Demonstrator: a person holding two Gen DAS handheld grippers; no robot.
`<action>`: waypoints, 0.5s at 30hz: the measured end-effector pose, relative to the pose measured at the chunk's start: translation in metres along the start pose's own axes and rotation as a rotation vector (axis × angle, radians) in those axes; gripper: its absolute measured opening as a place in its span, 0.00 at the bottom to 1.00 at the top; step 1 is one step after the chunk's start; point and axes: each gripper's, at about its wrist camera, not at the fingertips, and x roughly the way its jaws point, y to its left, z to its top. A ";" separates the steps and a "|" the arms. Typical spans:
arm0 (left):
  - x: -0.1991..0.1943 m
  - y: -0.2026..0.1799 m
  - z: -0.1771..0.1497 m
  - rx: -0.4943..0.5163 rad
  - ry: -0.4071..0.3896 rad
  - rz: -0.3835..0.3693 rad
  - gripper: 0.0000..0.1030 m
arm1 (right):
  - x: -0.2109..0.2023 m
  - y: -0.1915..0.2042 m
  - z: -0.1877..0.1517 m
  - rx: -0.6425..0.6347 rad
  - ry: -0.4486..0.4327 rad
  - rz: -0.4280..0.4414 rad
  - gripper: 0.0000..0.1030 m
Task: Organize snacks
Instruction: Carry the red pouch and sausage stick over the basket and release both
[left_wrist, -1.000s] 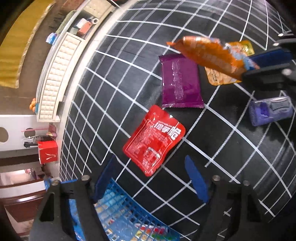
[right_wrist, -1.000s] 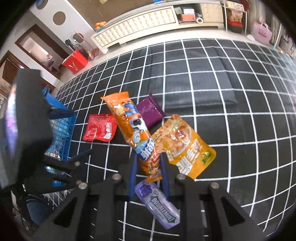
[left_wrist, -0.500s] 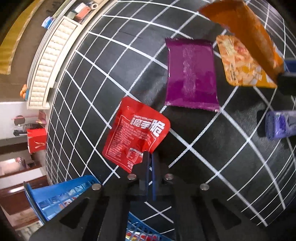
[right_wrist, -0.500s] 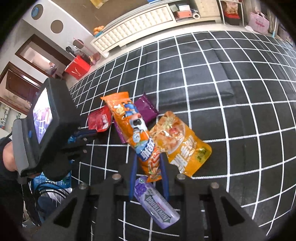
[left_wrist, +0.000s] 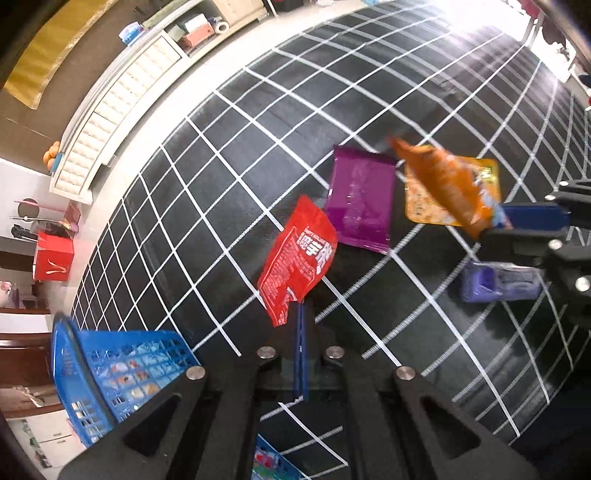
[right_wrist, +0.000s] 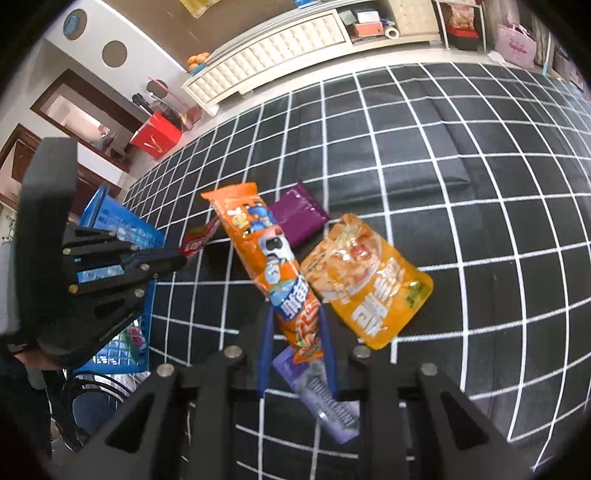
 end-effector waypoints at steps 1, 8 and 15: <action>-0.004 -0.001 -0.003 -0.003 -0.010 -0.001 0.00 | -0.001 0.006 -0.002 -0.006 -0.002 -0.005 0.27; -0.049 -0.003 -0.029 -0.034 -0.086 -0.025 0.00 | -0.025 0.033 -0.016 -0.046 -0.023 -0.042 0.27; -0.109 0.000 -0.069 -0.055 -0.187 -0.016 0.00 | -0.058 0.083 -0.026 -0.121 -0.072 -0.071 0.27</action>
